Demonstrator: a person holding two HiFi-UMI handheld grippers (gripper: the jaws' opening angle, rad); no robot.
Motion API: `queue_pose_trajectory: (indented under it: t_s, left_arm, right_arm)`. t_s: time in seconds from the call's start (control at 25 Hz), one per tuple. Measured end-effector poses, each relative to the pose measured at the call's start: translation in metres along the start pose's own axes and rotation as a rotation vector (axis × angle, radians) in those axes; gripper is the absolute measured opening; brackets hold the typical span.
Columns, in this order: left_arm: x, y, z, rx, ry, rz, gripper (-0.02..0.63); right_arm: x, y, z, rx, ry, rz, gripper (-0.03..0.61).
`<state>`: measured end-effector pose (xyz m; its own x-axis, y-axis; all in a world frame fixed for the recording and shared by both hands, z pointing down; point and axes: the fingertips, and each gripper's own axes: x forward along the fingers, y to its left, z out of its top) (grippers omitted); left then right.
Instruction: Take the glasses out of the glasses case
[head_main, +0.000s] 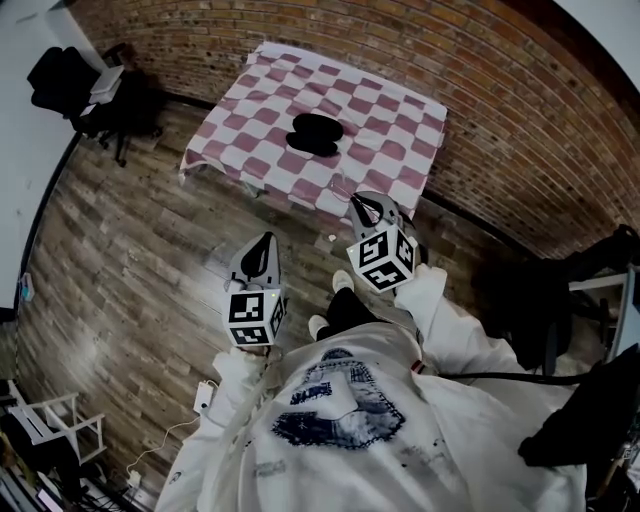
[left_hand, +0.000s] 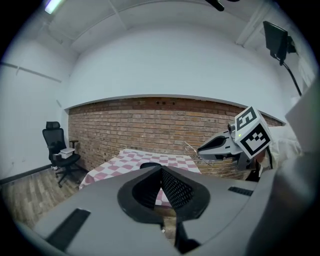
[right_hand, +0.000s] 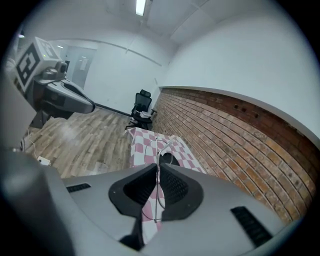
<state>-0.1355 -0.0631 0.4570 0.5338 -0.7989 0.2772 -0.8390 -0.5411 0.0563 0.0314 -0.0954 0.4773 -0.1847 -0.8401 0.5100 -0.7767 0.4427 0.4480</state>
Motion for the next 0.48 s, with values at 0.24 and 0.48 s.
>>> queue_pose_trajectory:
  t_s: [0.24,0.48]
  left_arm:
    - [-0.005,-0.012,0.006,0.005,-0.011,-0.002,0.009]
    - [-0.01,-0.024,0.012,0.01,-0.026,0.014,0.009]
  right_arm:
    - [-0.03,-0.001,0.017,0.025,-0.068,-0.014,0.031]
    - [-0.057,-0.007,0.027,0.051,-0.133,-0.024,0.031]
